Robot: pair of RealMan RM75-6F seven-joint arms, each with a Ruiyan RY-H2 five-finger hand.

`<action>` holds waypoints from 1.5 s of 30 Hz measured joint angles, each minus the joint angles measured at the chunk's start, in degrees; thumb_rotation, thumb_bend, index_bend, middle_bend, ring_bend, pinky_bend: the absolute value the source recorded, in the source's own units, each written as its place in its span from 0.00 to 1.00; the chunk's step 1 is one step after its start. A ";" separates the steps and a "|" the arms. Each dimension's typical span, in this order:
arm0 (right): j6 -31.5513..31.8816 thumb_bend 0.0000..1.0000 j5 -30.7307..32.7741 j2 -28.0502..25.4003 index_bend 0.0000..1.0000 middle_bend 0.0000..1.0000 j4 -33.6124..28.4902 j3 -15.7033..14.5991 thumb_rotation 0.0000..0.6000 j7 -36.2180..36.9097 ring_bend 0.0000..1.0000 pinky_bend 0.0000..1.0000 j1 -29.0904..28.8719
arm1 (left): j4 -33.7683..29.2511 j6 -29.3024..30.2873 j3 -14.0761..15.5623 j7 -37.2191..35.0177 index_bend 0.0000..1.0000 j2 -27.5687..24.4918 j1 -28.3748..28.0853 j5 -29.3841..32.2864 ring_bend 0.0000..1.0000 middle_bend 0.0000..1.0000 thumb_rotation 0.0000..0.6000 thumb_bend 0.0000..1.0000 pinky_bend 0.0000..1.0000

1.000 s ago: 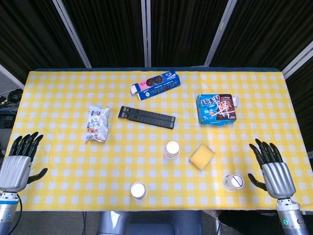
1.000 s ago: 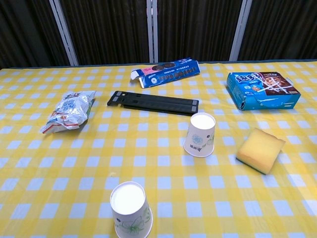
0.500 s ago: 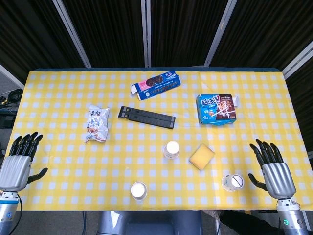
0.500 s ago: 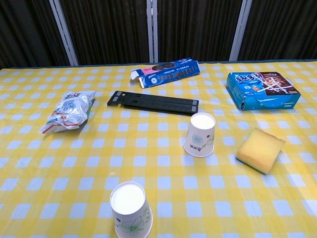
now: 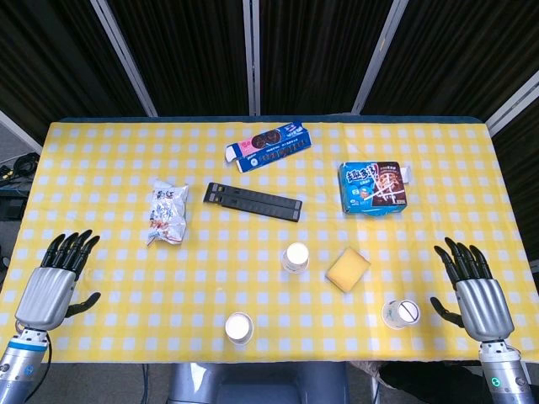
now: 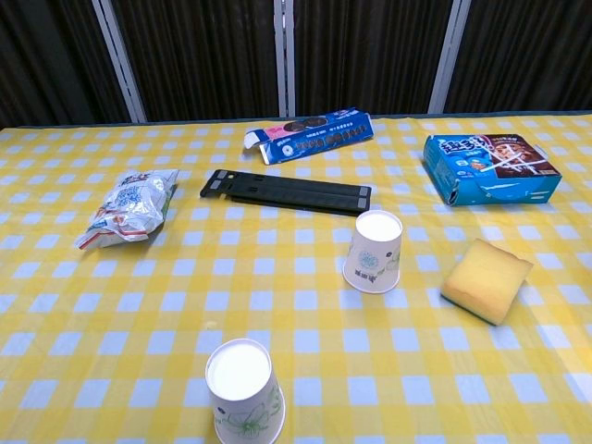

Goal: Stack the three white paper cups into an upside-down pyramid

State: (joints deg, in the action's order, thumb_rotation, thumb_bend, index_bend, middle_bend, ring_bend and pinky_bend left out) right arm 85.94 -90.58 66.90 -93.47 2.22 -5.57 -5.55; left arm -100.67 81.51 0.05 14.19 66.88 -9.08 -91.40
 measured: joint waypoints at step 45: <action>-0.14 0.14 3.47 -3.40 0.11 0.00 -0.15 1.92 1.00 7.77 0.00 0.00 0.37 | -12.86 -33.57 -2.27 24.78 0.28 13.31 -23.04 12.98 0.00 0.00 1.00 0.23 0.00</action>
State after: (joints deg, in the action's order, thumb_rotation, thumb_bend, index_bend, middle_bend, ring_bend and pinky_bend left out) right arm 85.80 -87.11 63.50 -93.61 4.15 2.20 -5.18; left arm -113.52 47.94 -2.22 38.97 80.20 -32.13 -78.42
